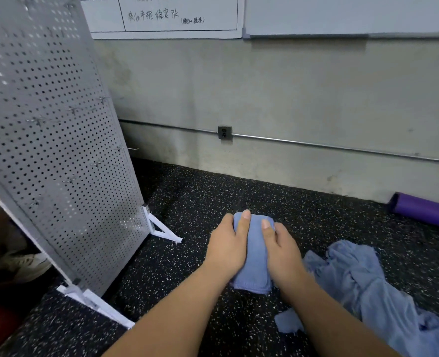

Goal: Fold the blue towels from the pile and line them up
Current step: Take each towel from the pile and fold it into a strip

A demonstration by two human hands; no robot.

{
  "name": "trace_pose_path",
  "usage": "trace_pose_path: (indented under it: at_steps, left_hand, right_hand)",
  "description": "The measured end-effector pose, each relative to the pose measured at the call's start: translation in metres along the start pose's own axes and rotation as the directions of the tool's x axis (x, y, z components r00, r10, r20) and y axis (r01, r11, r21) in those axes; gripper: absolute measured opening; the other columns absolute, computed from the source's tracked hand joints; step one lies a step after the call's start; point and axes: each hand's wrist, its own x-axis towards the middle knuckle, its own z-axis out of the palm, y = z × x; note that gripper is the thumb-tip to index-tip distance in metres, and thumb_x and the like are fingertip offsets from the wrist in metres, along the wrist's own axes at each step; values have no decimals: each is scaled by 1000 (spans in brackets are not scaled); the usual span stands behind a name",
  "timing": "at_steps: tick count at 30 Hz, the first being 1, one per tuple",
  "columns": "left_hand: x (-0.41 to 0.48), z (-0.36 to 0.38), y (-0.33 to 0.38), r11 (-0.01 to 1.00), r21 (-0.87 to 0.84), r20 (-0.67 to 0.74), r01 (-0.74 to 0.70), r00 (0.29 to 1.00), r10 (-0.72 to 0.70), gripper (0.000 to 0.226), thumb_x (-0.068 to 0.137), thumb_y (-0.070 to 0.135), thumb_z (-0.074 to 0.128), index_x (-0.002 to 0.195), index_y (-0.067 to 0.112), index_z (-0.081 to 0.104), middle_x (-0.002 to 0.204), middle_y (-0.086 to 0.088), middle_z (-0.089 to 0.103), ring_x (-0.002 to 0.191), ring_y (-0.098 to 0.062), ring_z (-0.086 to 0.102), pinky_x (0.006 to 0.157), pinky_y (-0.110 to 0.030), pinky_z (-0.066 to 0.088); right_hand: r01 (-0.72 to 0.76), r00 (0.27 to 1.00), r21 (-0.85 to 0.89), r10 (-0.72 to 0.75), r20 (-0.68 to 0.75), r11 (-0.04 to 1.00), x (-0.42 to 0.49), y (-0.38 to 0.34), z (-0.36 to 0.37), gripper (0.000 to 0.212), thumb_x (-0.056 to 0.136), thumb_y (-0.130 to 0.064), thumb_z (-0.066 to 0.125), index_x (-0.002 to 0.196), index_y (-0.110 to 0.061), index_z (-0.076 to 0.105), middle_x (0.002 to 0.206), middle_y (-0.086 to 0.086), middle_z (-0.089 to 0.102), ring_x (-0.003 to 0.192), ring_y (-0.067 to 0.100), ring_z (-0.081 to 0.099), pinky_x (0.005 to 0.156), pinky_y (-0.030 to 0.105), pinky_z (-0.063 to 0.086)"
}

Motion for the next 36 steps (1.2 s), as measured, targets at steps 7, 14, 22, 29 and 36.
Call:
trace_pose_path:
  at_steps: [7, 14, 22, 29, 36]
  left_hand:
    - [22, -50, -60, 980, 176, 178, 91, 976, -123, 59, 105, 64, 46, 127, 11, 59, 126, -7, 68, 113, -26, 65, 97, -36, 50]
    - [58, -101, -132, 950, 219, 80, 224, 966, -247, 57, 104, 63, 51, 124, 9, 55, 125, -12, 66, 110, -29, 63, 91, -37, 47]
    - [18, -114, -262, 757, -335, 303, 561, 825, -477, 62, 97, 24, 78, 149, 19, 44, 132, -11, 68, 114, -26, 73, 86, -38, 65]
    - [-19, -86, -372, 763, -273, 60, 585, 802, -594, 57, 96, 31, 78, 144, 32, 46, 128, -4, 69, 112, -19, 71, 93, -43, 63]
    - [-34, -70, -440, 748, -229, 33, 623, 773, -633, 71, 84, 30, 72, 145, 49, 42, 129, 13, 68, 114, -9, 69, 100, -45, 59]
  right_hand:
    - [-180, 972, 208, 142, 188, 961, 7, 5, 65, 34, 109, -48, 49, 107, -19, 67, 101, 1, 73, 94, 19, 71, 70, 29, 52]
    - [-315, 858, 344, 110, 501, 885, 6, 31, 154, 29, 106, -28, 64, 132, -17, 64, 115, 4, 79, 106, 23, 77, 88, 39, 64]
    - [-379, 771, 95, 258, 582, 920, 10, 107, 227, 40, 99, -32, 74, 135, -25, 58, 121, 1, 76, 103, 18, 77, 87, 42, 65]
    - [-419, 644, -130, 395, 655, 898, -20, 178, 291, 61, 98, -20, 74, 151, -34, 47, 126, -4, 70, 106, 17, 75, 92, 47, 64]
    - [-177, 671, -343, 368, 644, 922, -29, 215, 346, 65, 99, -18, 71, 157, -28, 42, 123, -9, 64, 113, 17, 66, 99, 43, 57]
